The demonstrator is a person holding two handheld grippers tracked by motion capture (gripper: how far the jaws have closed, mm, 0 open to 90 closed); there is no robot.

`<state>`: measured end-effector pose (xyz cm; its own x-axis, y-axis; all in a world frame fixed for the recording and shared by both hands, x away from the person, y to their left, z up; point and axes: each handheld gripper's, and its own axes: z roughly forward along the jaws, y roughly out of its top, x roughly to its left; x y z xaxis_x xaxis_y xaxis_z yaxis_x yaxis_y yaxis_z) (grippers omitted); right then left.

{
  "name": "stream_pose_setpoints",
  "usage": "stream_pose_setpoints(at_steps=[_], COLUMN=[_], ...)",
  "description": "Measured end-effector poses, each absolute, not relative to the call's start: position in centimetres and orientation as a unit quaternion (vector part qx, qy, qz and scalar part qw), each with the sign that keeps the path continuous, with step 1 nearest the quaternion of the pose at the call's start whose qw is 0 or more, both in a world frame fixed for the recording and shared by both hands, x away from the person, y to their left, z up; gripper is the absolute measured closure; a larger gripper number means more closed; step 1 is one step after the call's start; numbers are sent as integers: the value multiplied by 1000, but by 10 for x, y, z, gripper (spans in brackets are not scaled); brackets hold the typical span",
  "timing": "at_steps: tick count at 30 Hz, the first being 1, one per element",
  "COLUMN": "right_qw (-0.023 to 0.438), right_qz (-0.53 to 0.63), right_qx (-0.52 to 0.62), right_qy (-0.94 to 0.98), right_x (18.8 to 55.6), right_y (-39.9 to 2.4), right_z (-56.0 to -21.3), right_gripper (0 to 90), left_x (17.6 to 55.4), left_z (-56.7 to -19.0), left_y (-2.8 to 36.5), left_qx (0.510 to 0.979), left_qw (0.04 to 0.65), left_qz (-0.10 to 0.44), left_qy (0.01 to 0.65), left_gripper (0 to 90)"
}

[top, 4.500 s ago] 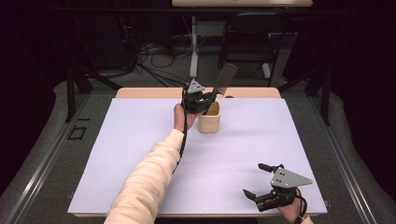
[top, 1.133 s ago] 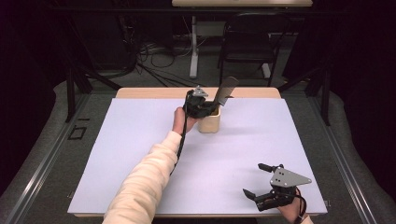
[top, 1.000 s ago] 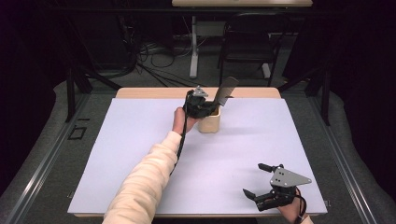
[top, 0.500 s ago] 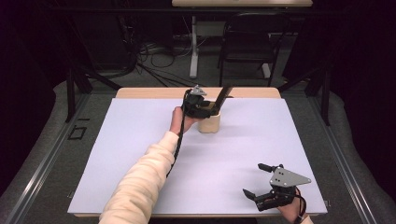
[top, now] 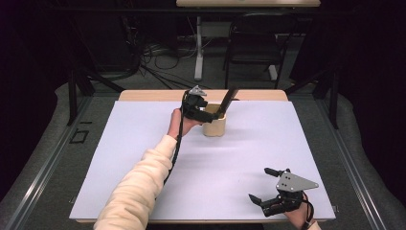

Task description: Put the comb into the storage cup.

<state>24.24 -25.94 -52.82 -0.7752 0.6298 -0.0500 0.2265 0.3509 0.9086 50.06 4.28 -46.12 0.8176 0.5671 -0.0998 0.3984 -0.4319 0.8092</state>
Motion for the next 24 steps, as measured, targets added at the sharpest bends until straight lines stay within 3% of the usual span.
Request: stream_pose_setpoints(at_steps=[14, 24], right_qw=[203, 201], right_qz=[502, 503], right_qx=[265, 272], right_qy=[797, 796], right_x=[243, 243], right_y=[-260, -260], right_z=[-528, -528], right_gripper=[0, 0], left_x=[480, 466], left_z=[-452, -452], left_y=[56, 73], left_qx=[855, 856], left_qw=[423, 415], left_qz=[106, 117], left_qy=[281, 285], left_gripper=[24, 3])
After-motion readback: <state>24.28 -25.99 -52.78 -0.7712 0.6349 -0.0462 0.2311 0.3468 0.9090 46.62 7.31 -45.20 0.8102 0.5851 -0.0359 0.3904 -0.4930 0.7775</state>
